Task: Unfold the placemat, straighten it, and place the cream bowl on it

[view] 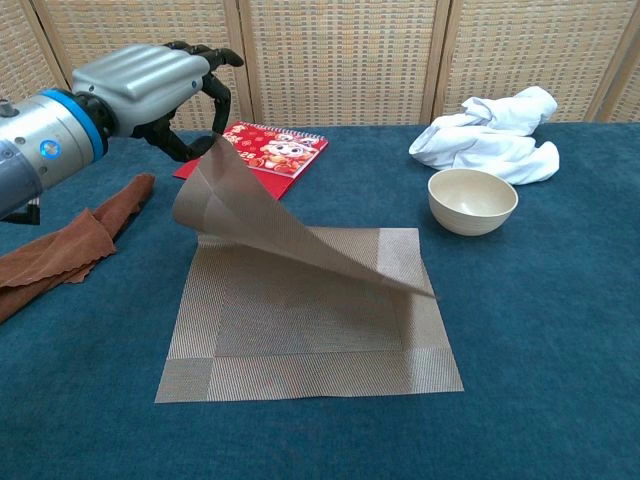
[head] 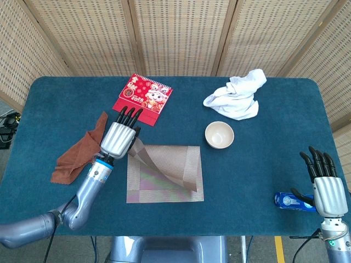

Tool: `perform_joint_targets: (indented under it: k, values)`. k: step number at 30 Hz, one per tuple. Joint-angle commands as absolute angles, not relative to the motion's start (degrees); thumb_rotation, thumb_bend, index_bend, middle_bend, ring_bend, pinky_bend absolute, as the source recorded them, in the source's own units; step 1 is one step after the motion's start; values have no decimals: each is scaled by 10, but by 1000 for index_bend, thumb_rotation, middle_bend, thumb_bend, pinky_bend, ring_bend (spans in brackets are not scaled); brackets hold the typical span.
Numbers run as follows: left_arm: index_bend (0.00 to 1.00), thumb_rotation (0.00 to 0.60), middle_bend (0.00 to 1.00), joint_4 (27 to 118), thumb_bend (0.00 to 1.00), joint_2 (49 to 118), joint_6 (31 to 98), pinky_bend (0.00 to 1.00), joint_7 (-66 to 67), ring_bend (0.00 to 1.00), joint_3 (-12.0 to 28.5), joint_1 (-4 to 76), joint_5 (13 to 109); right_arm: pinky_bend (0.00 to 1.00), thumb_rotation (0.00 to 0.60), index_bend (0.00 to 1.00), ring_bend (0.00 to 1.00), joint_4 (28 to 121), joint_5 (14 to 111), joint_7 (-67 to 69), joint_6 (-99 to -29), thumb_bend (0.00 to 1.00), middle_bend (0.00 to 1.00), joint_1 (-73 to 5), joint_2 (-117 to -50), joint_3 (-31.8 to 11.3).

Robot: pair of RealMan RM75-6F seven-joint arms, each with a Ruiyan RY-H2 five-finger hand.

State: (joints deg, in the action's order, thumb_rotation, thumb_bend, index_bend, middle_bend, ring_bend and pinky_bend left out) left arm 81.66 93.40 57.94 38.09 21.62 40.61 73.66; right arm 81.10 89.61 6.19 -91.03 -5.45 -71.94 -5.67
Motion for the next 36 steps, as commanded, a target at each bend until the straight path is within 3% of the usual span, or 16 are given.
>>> perform_joint_targets:
  k: [1, 21, 36]
  values:
    - [598, 600, 0, 784, 481, 940, 564, 0, 375, 0, 232, 432, 711, 0, 600, 126, 0, 809, 893, 59, -909, 140, 0, -55, -720, -58]
    - [595, 600, 0, 572, 480, 993, 544, 0, 386, 0, 225, 521, 664, 0, 600, 126, 0, 786, 872, 38, -887, 140, 0, -63, -738, -64]
    - [528, 600, 0, 492, 463, 1030, 544, 0, 405, 0, 204, 547, 638, 0, 600, 126, 0, 777, 866, 37, -881, 140, 0, -66, -742, -65]
